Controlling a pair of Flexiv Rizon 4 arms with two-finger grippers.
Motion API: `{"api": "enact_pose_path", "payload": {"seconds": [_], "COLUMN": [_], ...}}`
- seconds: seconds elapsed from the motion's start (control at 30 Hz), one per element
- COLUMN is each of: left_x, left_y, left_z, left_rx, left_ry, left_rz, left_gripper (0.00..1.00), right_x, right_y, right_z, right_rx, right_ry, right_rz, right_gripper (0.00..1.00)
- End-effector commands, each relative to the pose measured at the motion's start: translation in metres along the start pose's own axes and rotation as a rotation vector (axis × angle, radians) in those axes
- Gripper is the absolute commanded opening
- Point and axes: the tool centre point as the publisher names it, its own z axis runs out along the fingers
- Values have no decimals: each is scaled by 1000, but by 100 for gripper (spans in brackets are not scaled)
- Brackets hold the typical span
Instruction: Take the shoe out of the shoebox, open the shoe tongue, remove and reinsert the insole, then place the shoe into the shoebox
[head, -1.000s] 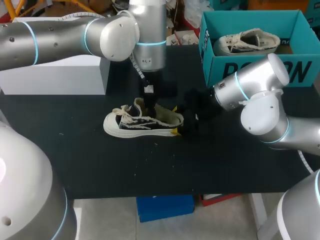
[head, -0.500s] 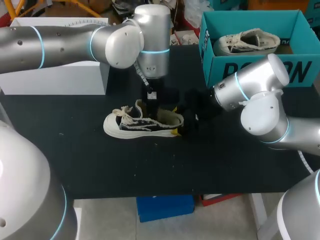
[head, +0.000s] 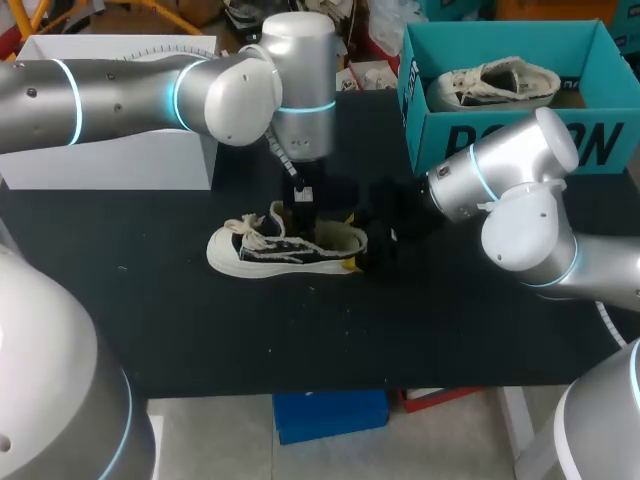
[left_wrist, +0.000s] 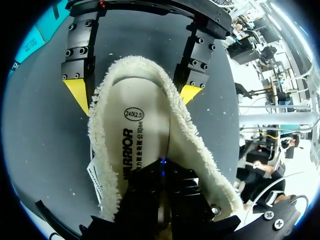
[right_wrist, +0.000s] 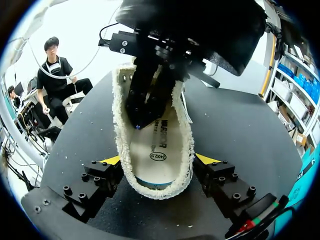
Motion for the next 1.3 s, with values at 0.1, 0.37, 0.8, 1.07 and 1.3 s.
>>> {"api": "enact_pose_path", "payload": {"seconds": [0.1,0.37,0.8,1.07,1.3], "left_x": [-1,-3,-4,-14,-24], "left_y": [1,3,8,16,22], "left_z": [21,24,32,38,41], "left_rx": [-2,-9,-73,-126,-146], "left_ry": [-38,-119,-378,-536,-622], "left_rz": [0,-16,-58,-87,-84], "left_gripper": [64,59,69,64,65], "right_x": [0,0,0,0,0], "right_y": [2,2,2,2,2], "right_z": [0,0,0,0,0], "right_rx": [3,3,3,3,3], "right_ry": [-2,-2,-2,-2,-2], "right_rz": [2,2,2,2,2], "right_gripper": [0,0,0,0,0]}}
